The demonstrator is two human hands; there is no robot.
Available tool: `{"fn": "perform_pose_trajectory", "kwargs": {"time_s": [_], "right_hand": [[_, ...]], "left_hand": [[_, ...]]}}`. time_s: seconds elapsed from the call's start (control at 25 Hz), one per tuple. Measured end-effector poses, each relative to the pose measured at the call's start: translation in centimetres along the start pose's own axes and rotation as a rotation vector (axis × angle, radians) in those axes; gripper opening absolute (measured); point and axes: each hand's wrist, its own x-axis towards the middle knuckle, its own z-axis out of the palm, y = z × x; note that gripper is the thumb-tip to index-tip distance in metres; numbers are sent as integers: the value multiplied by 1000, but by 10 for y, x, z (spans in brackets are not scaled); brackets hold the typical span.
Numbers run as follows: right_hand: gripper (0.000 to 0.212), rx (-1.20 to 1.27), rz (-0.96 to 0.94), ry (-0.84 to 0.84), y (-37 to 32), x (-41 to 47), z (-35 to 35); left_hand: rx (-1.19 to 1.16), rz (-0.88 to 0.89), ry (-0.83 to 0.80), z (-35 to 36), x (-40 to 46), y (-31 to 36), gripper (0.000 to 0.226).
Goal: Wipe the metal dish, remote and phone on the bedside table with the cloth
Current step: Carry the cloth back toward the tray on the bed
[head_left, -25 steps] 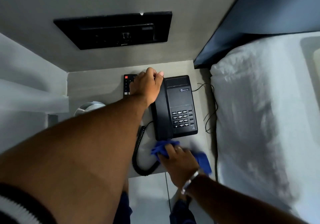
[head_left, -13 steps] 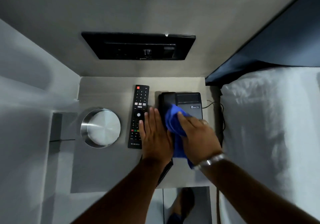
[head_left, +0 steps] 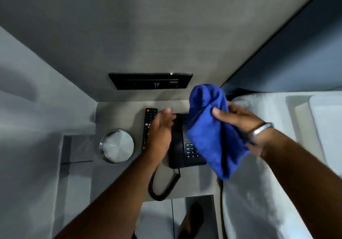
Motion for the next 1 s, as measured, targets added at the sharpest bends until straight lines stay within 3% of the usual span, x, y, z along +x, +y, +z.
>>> {"fn": "perform_pose_trajectory", "kwargs": {"time_s": [0.08, 0.16, 0.2, 0.28, 0.36, 0.44, 0.56, 0.68, 0.8, 1.0], "right_hand": [[39, 324, 90, 1, -7, -38, 2], [66, 497, 153, 137, 10, -64, 6], [77, 572, 186, 169, 24, -71, 9], [90, 698, 195, 243, 51, -85, 9], [99, 817, 178, 280, 70, -95, 6], [105, 872, 229, 311, 80, -103, 7], [77, 607, 217, 515, 83, -112, 0], [45, 454, 96, 528, 50, -143, -30], [14, 175, -11, 719, 3, -191, -96], [17, -218, -94, 1149, -67, -248, -243]], "left_hand": [[-183, -302, -275, 7, -14, 41, 62], [-168, -446, -457, 16, -35, 58, 68], [-100, -445, -456, 21, -44, 59, 59], [50, -358, -297, 34, -60, 59, 29], [53, -281, -170, 38, -68, 58, 24], [-7, -265, -194, 37, -71, 61, 26], [-108, -342, -395, 24, -80, 69, 29], [-144, -512, -459, 42, -97, 72, 31], [-8, -404, -428, 113, -106, 70, 25], [110, -201, -474, 292, -119, 71, 30]]}}
